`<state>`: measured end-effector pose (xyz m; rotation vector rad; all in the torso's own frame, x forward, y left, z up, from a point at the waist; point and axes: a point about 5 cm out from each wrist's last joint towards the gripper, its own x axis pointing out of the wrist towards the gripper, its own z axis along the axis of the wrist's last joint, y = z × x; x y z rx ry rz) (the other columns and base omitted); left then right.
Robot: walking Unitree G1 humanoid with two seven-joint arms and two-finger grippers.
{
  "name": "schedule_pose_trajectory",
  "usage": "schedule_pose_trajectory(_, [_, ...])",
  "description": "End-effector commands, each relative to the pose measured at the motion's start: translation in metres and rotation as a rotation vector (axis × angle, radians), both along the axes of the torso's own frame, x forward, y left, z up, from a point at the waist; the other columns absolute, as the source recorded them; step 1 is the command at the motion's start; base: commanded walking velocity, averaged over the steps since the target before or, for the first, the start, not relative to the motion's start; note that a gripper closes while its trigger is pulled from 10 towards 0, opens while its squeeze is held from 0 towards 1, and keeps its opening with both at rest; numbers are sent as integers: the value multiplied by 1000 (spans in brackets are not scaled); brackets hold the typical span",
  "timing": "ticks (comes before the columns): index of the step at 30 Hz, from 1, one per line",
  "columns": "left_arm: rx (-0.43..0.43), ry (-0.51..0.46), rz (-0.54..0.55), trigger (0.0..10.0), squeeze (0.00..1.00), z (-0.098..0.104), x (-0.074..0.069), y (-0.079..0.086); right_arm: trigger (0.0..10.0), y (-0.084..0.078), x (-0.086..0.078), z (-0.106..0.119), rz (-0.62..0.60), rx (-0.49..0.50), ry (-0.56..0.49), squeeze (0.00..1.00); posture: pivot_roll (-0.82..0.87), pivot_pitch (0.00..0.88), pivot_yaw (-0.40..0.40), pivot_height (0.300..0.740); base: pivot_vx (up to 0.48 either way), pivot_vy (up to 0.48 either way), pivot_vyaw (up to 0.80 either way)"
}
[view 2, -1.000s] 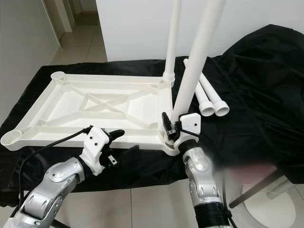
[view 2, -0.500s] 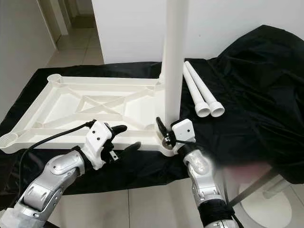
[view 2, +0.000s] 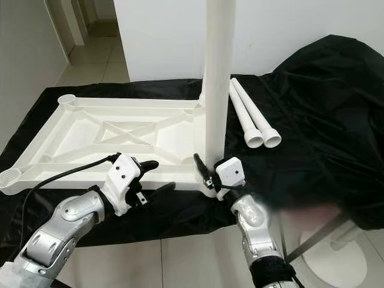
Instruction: Building children table
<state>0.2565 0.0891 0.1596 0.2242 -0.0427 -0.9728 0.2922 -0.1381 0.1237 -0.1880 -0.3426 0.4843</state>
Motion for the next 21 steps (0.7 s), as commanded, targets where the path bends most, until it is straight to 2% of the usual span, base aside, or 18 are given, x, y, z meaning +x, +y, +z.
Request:
schedule_pose_trajectory(1, [35,26,-106,10000,0,-3,-2,-2,10000,4,-5,-21,20,1,111,0,3,29,66,740,0,0,0])
schedule_pose_trajectory(9, [40,27,-108,10000,0,-3,-1,-2,10000,6,-2,-24,0,52,134,0,5,28,68,740,0,0,0])
schedule_pose_trajectory(12, [42,26,-110,10000,0,-3,-3,-2,10000,7,2,-30,-22,148,216,0,11,22,65,740,0,0,0])
schedule_pose_trajectory(14, [43,26,-110,10000,0,-3,-3,-2,10000,7,2,-32,-24,167,236,0,11,22,65,740,0,0,0])
schedule_pose_trajectory(19, [43,29,-114,10000,0,-4,-4,-2,10000,7,5,-34,-42,149,266,0,13,21,61,740,0,0,0])
schedule_pose_trajectory(21, [42,30,-114,10000,0,-4,-5,-3,10000,8,10,-38,-43,125,334,0,14,20,54,740,0,0,0])
